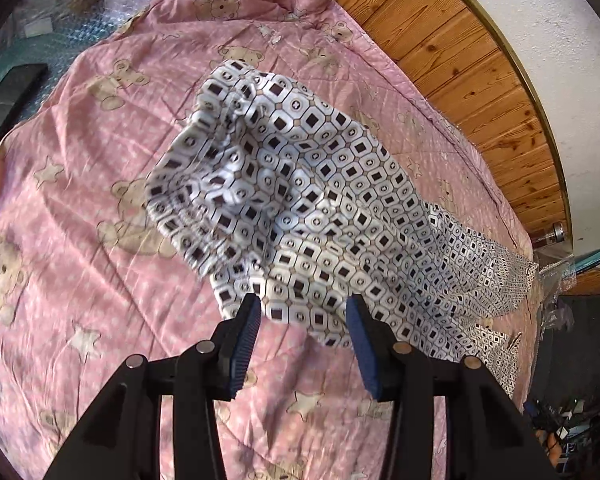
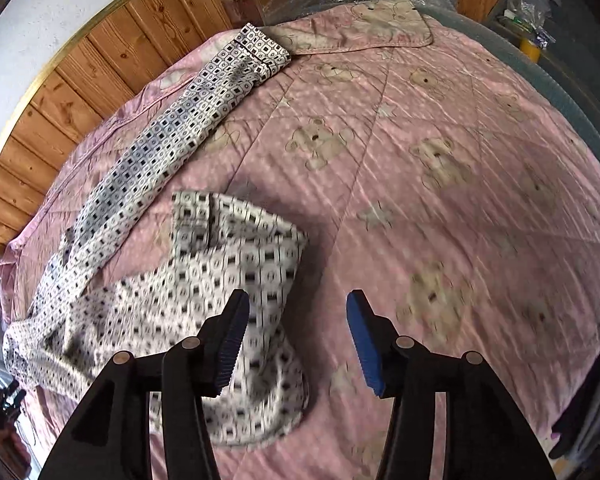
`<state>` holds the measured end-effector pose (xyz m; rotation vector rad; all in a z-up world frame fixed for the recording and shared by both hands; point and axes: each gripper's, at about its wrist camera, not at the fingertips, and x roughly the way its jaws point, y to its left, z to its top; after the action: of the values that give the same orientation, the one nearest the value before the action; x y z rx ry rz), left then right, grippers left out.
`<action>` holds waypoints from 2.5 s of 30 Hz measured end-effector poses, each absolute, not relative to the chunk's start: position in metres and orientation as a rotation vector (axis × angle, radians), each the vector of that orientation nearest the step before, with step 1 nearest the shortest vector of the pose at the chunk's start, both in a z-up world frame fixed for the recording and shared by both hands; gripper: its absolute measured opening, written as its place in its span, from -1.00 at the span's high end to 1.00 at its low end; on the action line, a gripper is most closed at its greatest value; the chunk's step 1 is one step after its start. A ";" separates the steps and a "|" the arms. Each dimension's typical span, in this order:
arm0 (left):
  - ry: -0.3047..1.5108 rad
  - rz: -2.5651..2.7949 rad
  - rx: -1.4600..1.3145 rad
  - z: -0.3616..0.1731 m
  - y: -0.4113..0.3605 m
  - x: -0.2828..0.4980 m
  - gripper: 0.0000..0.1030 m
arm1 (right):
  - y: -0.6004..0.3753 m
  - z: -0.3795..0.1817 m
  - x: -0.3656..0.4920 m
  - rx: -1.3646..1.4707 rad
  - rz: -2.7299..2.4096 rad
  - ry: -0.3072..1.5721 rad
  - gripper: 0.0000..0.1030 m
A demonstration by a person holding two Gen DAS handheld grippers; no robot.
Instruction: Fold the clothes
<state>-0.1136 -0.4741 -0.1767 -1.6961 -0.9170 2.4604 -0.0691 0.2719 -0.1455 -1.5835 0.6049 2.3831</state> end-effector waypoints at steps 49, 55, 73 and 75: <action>-0.896 2.083 -1.847 -0.204 -0.177 -0.099 0.01 | 0.183 -0.183 -0.107 -1.999 2.931 0.363 -0.18; -0.882 2.128 -1.818 -0.199 -0.178 -0.103 0.01 | 0.169 -0.180 -0.106 -1.938 2.939 -0.058 0.90; -1.037 2.294 -1.801 -0.194 -0.267 -0.090 0.01 | 0.403 -0.158 -0.047 -1.539 2.442 0.616 -0.01; -1.070 2.320 -1.809 -0.194 -0.283 -0.087 0.01 | 0.403 -0.164 -0.044 -1.483 2.375 0.630 -0.01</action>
<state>-0.0873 -0.2830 -0.1940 -1.8089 -1.0704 2.3202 -0.0438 0.4034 -0.1644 -1.4827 0.6298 2.3749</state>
